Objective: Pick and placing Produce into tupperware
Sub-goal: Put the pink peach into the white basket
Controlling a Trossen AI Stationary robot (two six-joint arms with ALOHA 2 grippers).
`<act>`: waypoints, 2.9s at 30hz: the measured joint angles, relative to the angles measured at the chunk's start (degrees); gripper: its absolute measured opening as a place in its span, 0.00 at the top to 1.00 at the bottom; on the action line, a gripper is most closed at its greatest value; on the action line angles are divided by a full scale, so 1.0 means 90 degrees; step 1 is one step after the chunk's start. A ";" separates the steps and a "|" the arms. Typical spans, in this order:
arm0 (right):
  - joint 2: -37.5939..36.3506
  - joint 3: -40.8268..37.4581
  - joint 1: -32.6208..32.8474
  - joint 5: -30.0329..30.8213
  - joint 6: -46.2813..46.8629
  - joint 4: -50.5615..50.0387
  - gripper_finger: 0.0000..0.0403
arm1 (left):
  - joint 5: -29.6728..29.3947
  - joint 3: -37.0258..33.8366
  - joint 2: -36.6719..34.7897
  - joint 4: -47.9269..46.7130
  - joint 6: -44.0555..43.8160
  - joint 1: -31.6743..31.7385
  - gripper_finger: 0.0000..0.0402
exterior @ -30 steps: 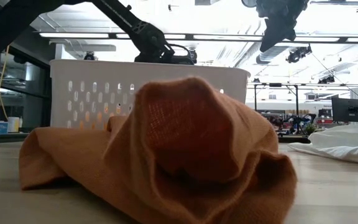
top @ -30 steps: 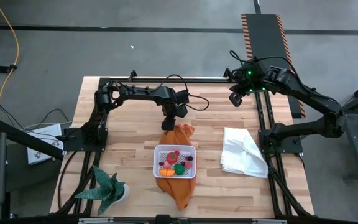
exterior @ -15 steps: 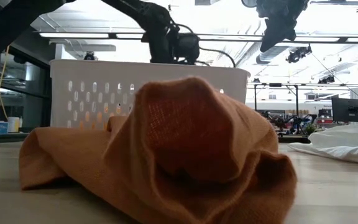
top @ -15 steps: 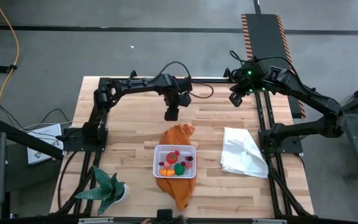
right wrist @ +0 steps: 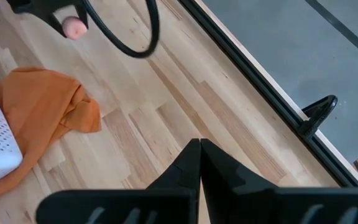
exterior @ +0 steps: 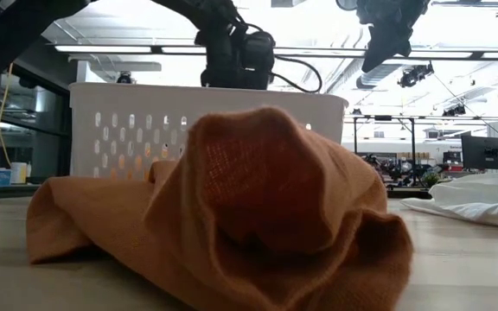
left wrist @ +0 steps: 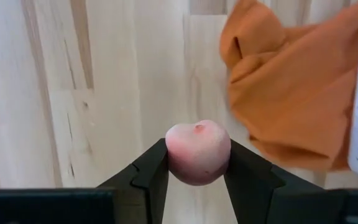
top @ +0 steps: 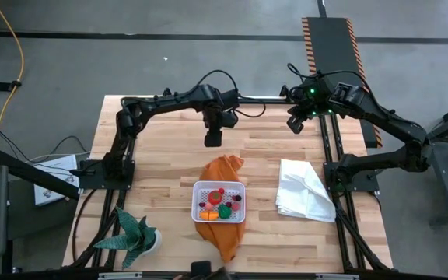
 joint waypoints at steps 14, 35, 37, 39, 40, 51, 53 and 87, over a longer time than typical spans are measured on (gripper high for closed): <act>0.0000 0.0000 -0.0002 0.0000 0.0014 0.0144 1.00 | -0.0093 0.0000 -0.1013 -0.0220 0.0003 0.0061 0.68; 0.0000 0.0000 -0.0002 -0.0001 0.0198 0.0652 1.00 | -0.0057 -0.0058 -0.2986 -0.0793 -0.0116 0.0085 0.68; 0.0000 0.0000 -0.0002 0.0000 0.0292 0.0769 1.00 | -0.0034 -0.0136 -0.3201 -0.0844 -0.0119 0.0085 0.68; 0.0000 0.0000 -0.0003 -0.0002 0.0379 0.0875 1.00 | -0.0031 -0.0208 -0.3428 -0.0995 -0.0141 0.0085 0.68; 0.0000 0.0000 -0.0002 -0.0002 0.0441 0.0906 1.00 | -0.0029 -0.0252 -0.3553 -0.1093 -0.0171 0.0085 0.68; 0.0000 0.0000 0.0002 -0.0009 0.0850 0.0976 1.00 | 0.0816 -0.2045 -0.5281 -0.0541 -0.1003 0.0076 0.68; 0.0000 0.0000 0.0001 -0.0077 0.0848 0.0976 1.00 | 0.1008 -0.2631 -0.5613 -0.0064 -0.1366 0.0067 0.68; -0.0002 0.0000 0.0002 -0.0946 -0.0426 0.0801 1.00 | -0.2047 -0.5297 -0.5370 0.4679 -0.6646 -0.4257 0.68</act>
